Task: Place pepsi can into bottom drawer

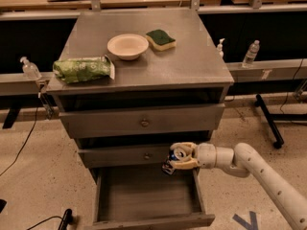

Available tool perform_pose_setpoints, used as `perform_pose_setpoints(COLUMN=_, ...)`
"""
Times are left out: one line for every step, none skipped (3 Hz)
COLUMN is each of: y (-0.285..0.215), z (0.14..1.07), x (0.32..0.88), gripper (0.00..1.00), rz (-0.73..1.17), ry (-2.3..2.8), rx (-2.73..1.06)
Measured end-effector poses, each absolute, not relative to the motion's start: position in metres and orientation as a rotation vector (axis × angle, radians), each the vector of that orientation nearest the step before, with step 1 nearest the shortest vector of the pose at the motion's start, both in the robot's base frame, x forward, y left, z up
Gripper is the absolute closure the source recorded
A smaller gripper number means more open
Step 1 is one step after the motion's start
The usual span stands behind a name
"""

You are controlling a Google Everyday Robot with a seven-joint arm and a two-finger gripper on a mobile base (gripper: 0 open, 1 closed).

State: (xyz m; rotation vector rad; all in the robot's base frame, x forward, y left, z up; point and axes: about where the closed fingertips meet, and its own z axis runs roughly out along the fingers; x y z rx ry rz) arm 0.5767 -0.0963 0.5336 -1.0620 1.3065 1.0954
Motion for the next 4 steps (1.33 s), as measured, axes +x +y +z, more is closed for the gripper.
perform_pose_setpoints(y=-0.091, z=0.502, x=0.567, gripper=1.00, rz=1.126, ry=1.282, rx=-1.144)
perform_pose_setpoints(y=-0.094, z=0.473, x=0.560, gripper=1.00, rz=1.177, ry=1.246, rx=-1.196)
perform_pose_setpoints(y=-0.095, z=0.471, x=0.558, gripper=1.00, rz=1.194, ry=1.228, rx=-1.207)
perform_pose_setpoints(y=-0.097, z=0.460, x=0.559, gripper=1.00, rz=1.113, ry=1.276, rx=-1.231)
